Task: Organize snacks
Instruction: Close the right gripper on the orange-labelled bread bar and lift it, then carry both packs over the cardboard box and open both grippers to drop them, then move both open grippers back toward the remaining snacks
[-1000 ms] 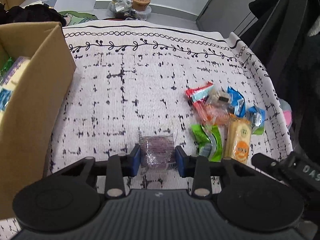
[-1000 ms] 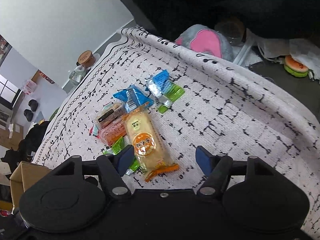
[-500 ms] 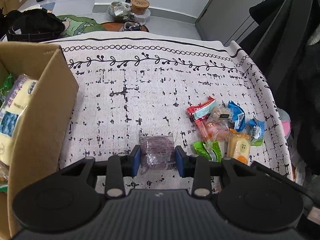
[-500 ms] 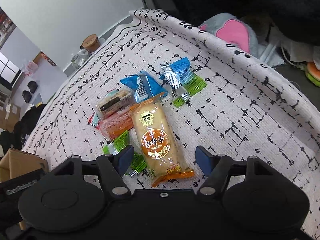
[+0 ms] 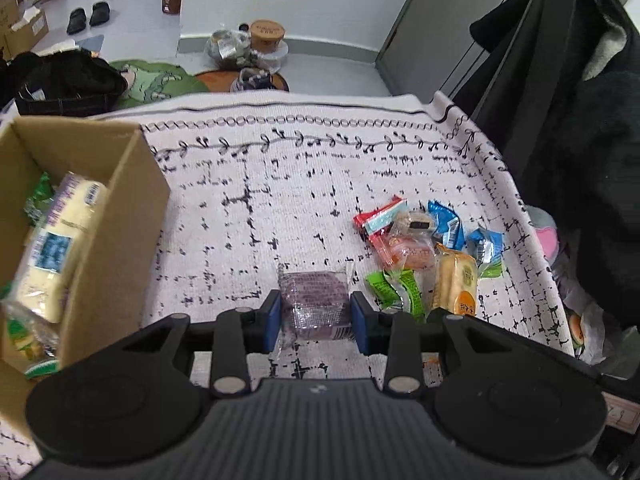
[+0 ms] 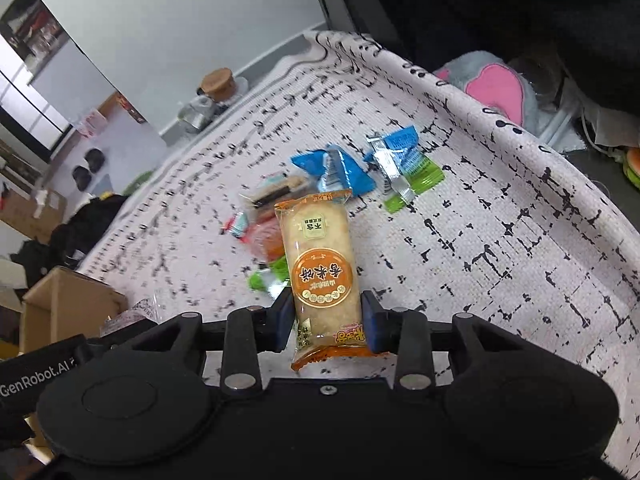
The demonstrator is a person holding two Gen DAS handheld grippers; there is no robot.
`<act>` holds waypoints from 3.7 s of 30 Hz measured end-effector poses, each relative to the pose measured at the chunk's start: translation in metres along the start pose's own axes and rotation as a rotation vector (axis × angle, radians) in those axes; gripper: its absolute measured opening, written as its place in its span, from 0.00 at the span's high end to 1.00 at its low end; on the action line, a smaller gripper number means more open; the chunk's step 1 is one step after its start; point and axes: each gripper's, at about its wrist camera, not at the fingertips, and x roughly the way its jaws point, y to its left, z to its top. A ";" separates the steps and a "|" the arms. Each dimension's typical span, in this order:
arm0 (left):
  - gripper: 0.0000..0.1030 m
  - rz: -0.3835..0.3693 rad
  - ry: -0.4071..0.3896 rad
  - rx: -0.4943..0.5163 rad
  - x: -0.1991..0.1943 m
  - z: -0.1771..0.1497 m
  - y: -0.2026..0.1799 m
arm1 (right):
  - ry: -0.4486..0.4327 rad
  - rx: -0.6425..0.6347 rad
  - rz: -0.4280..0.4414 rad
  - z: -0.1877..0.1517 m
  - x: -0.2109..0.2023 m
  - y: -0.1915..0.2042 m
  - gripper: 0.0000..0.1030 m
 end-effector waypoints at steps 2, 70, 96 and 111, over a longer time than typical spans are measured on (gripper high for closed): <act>0.66 0.004 -0.014 0.004 -0.009 0.000 0.001 | -0.012 0.009 0.016 -0.002 -0.007 0.000 0.67; 0.58 0.043 -0.167 -0.168 -0.115 0.015 0.203 | -0.049 -0.141 0.293 -0.080 -0.045 0.199 0.66; 0.17 0.091 -0.144 -0.142 -0.123 0.008 0.175 | -0.022 -0.139 0.216 -0.067 -0.070 0.150 0.39; 0.00 0.077 -0.153 -0.072 -0.127 0.009 0.121 | -0.113 -0.140 0.152 -0.031 -0.101 0.096 0.07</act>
